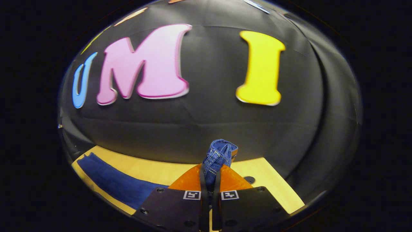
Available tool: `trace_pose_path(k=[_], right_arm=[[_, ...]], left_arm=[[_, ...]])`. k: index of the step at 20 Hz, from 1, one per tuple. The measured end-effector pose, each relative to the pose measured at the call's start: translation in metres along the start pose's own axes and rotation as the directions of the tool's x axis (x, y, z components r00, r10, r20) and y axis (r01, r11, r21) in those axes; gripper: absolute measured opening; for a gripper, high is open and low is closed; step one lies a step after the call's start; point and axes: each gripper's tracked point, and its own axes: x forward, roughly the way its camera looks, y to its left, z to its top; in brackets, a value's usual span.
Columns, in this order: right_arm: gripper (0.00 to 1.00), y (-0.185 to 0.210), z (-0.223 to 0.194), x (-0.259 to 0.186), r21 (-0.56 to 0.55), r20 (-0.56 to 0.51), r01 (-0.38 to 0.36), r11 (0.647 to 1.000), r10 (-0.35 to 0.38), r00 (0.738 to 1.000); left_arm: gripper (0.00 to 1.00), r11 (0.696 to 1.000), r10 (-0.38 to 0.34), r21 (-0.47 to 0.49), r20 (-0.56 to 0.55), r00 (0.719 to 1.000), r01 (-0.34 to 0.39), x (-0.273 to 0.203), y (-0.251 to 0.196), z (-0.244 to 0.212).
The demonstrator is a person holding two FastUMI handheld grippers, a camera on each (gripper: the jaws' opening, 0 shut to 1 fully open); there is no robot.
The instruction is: Grasp the waist and the cuffs of the jeans and fold them to make the two legs overlap; first hold the waist and fold one-third of the jeans toward the cuffs, then hold the cuffs and fold the remaining one-third in the same direction to finish folding.
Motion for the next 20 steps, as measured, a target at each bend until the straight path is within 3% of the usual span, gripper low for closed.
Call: trace_pose_path(k=[4, 8, 12, 15, 16, 19, 20], right_arm=[[0.07, 0.004, -0.026, -0.015, -0.051, -0.005, -0.146, 0.988, 0.146, 0.989], [0.08, -0.031, -0.076, -0.009, -0.027, -0.100, -0.254, 0.967, 0.251, 0.963], [0.08, -0.080, -0.117, -0.016, -0.015, -0.201, -0.304, 0.953, 0.295, 0.934], [0.08, -0.092, -0.144, -0.043, -0.034, -0.263, -0.322, 0.946, 0.303, 0.916], [0.01, -0.090, -0.148, -0.049, -0.037, -0.272, -0.334, 0.942, 0.312, 0.910], [0.30, -0.039, -0.164, -0.063, 0.016, -0.291, -0.410, 0.912, 0.397, 0.871], [0.32, -0.030, -0.165, -0.066, 0.034, -0.295, -0.429, 0.903, 0.419, 0.858]], left_arm=[[0.99, 0.999, 0.035, -0.022, 0.023, 0.999, -0.035, 0.003, 0.026, 0.002], [0.99, 0.997, 0.061, -0.056, 0.053, 0.997, -0.058, 0.014, 0.059, 0.013], [0.99, 0.994, 0.104, -0.028, 0.097, 0.990, -0.102, 0.034, 0.109, 0.031], [0.99, 0.992, 0.125, -0.035, 0.109, 0.986, -0.121, 0.061, 0.148, 0.043], [0.98, 0.991, 0.134, -0.036, 0.105, 0.985, -0.131, 0.072, 0.160, 0.045], [0.98, 0.990, 0.133, 0.027, 0.097, 0.986, -0.136, 0.106, 0.190, 0.049], [0.97, 0.988, 0.135, 0.063, 0.084, 0.987, -0.141, 0.117, 0.197, 0.050]])
